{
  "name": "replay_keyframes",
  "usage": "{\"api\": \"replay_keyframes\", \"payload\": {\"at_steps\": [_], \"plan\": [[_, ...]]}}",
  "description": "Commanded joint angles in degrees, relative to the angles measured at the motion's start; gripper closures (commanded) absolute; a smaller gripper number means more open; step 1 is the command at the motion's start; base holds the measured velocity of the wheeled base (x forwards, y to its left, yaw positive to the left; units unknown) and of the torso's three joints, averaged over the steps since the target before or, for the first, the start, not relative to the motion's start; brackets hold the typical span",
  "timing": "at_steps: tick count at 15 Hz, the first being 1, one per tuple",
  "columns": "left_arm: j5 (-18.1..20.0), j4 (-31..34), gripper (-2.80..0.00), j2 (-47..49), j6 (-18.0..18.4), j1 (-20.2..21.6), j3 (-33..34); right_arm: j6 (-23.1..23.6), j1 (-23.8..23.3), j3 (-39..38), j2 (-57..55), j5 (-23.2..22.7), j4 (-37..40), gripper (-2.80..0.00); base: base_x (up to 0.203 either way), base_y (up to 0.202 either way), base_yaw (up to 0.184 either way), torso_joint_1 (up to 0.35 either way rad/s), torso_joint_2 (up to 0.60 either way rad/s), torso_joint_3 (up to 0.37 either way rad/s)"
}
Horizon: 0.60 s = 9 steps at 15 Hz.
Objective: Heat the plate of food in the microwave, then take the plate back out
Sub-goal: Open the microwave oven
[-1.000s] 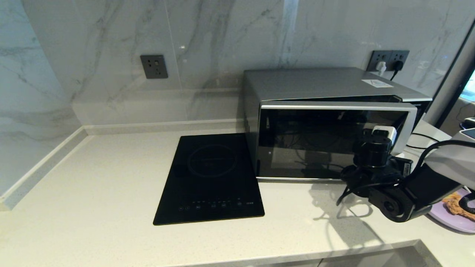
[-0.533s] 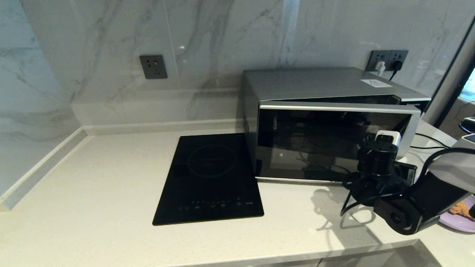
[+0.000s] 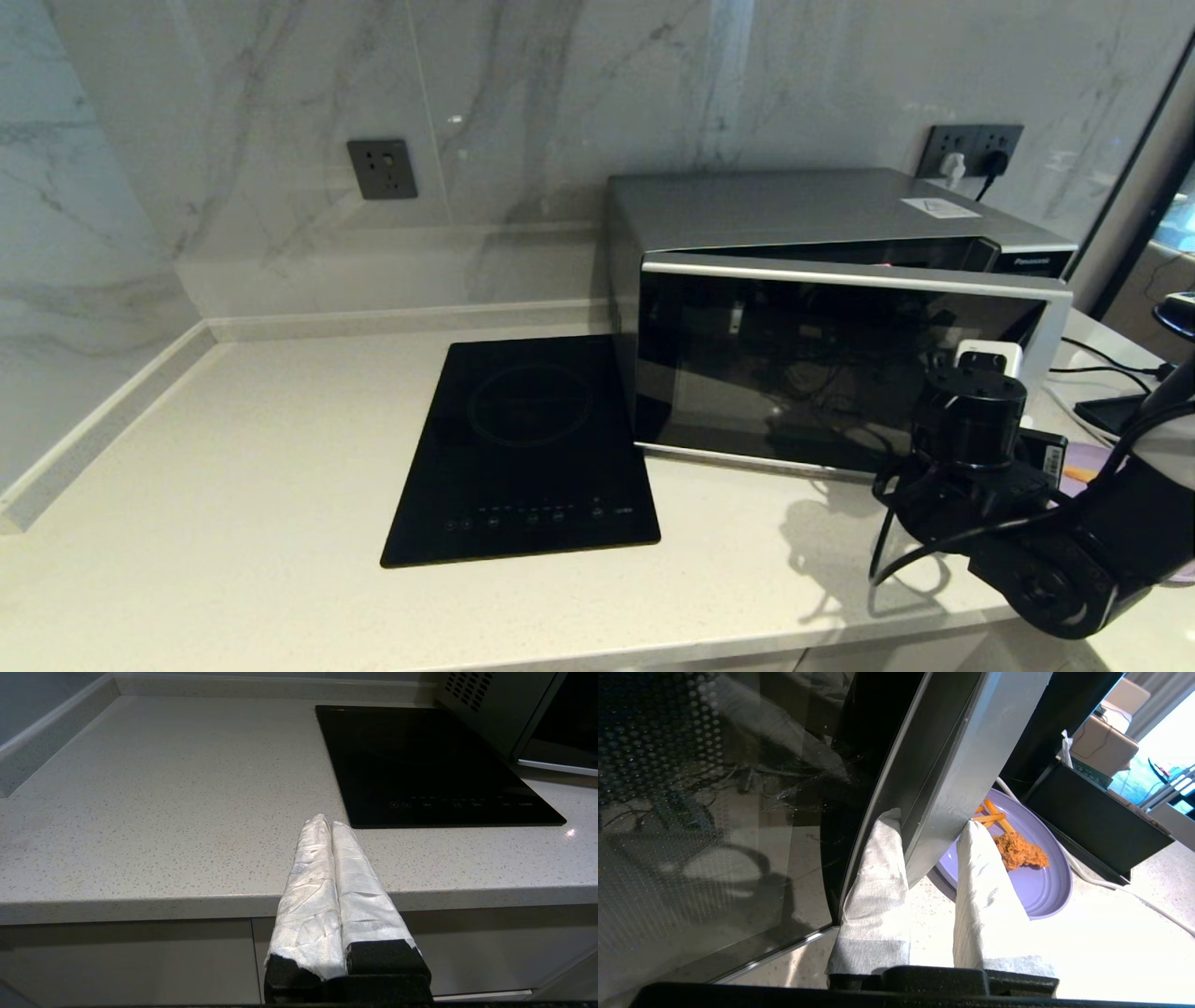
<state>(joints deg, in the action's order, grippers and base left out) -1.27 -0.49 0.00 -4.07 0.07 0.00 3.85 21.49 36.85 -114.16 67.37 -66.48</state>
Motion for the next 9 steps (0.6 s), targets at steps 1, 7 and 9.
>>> {"api": "replay_keyframes", "payload": {"at_steps": [1,7,9], "plan": [[0.0,0.0,0.00,0.1,-0.1,0.0,0.0,0.0,0.4,-0.4,0.5,0.0,-0.7,0.00,0.000,0.000,0.000,0.000,0.00,0.000],[0.0,0.0,0.00,0.1,-0.1,0.0,0.0,0.1,0.4,-0.4,-0.3,0.0,-0.6,0.00,0.000,0.000,0.000,0.000,0.00,0.000],[0.0,0.0,0.00,0.1,-0.1,0.0,0.0,0.1,0.5,-0.4,-0.3,0.0,-0.7,0.00,0.000,0.000,0.000,0.000,0.00,0.000]]}}
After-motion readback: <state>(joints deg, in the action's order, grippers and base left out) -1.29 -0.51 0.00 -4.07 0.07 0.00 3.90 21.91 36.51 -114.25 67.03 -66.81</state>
